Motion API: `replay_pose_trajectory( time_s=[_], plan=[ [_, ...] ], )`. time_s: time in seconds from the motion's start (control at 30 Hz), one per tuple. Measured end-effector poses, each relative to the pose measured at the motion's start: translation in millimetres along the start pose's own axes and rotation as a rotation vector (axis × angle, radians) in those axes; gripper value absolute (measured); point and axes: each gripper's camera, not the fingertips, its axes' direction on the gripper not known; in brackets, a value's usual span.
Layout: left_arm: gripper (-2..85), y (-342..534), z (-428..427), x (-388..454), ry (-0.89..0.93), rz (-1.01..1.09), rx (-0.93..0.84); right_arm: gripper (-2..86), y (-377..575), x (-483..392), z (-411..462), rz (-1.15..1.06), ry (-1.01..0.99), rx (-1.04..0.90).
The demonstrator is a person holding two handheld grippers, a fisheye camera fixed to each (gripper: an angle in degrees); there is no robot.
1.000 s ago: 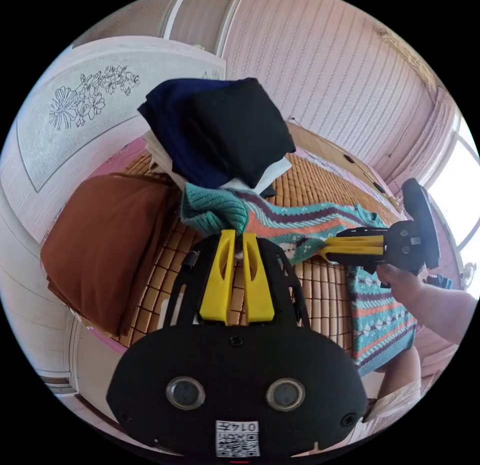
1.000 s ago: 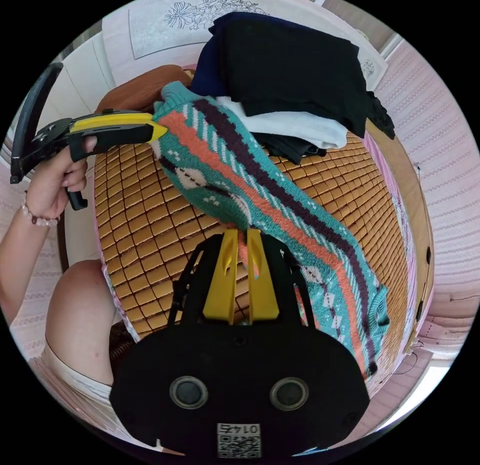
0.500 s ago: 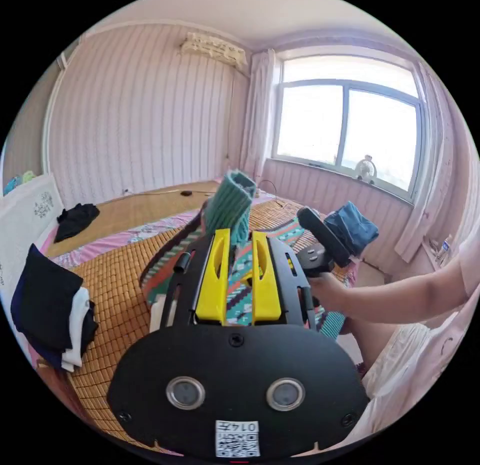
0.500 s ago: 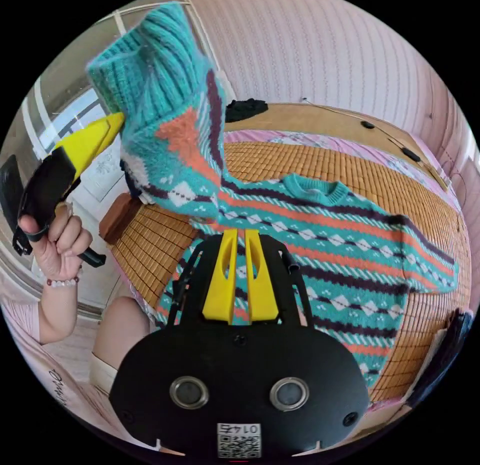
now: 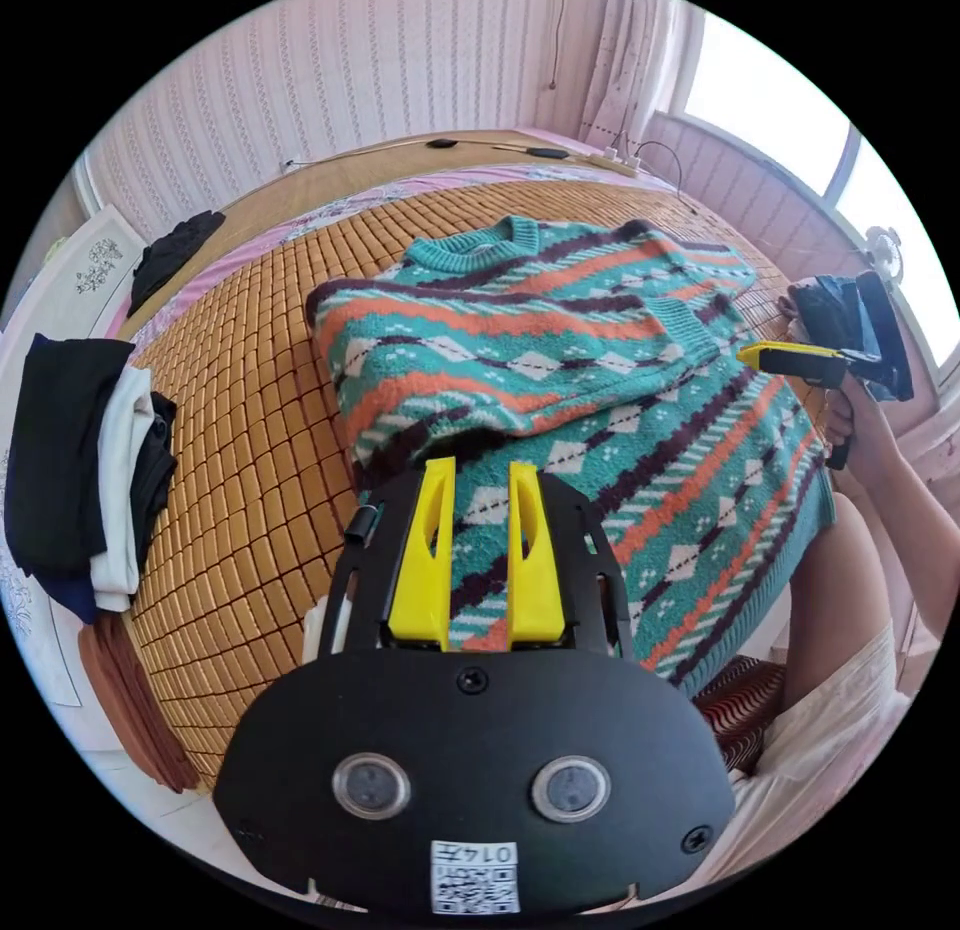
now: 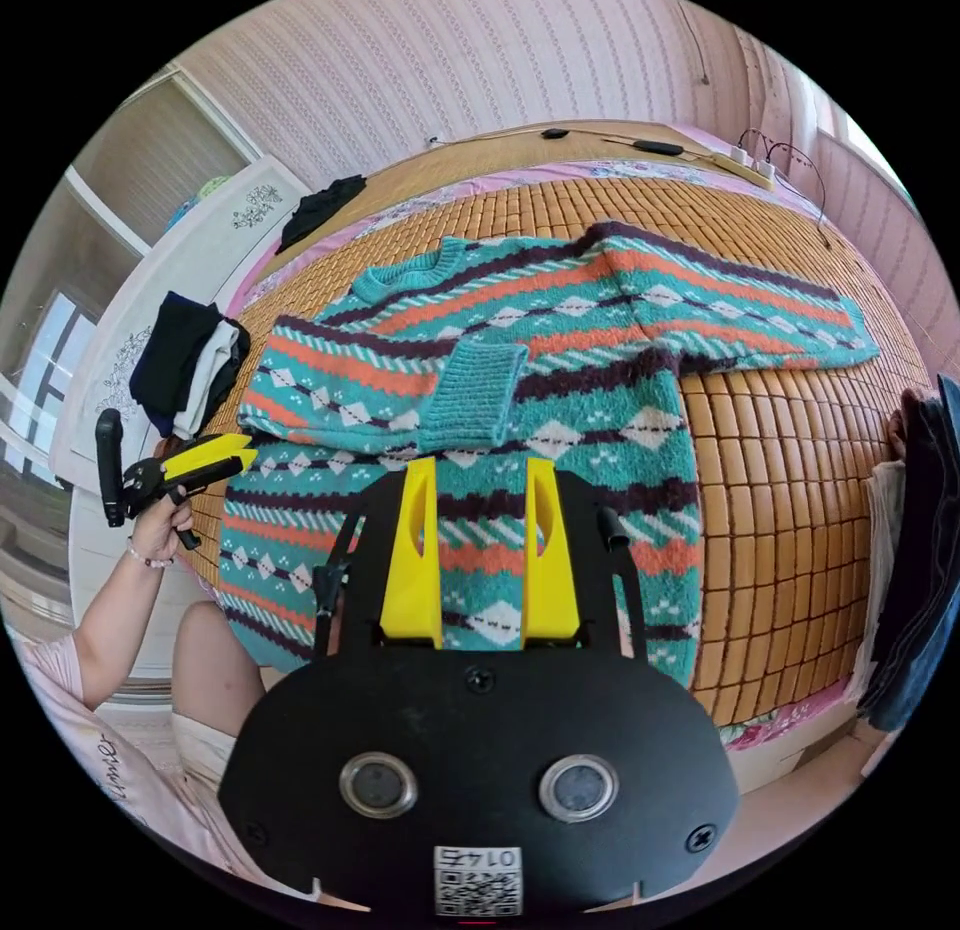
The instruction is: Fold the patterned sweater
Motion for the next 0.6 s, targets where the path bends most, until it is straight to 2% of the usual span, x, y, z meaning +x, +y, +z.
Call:
replay_pose_trajectory(
  time_s=[0.07,0.2,0.27,0.33,0.47,0.6],
  plan=[
    [7.6,-15,18,-1,-0.07,-0.02,-0.036,13.1,-20,-3,17,-0.019,-0.001,-0.029],
    [6.8,-29,51,0,-0.081,-0.02,-0.112,9.5,-48,-2,33,-0.021,0.072,-0.086],
    [6.4,-27,59,0,-0.052,-0.049,-0.038,5.4,-53,1,26,-0.041,0.123,-0.094],
    [6.1,-26,64,1,-0.036,-0.067,-0.002,2.3,-54,4,9,-0.082,0.153,-0.055],
    [4.3,-37,75,11,-0.059,-0.042,-0.014,0.3,-62,17,-52,-0.171,0.021,0.06],
    [0.1,-52,77,22,-0.062,-0.01,-0.051,0.1,-61,72,-104,-0.06,0.031,0.189]
  ],
)
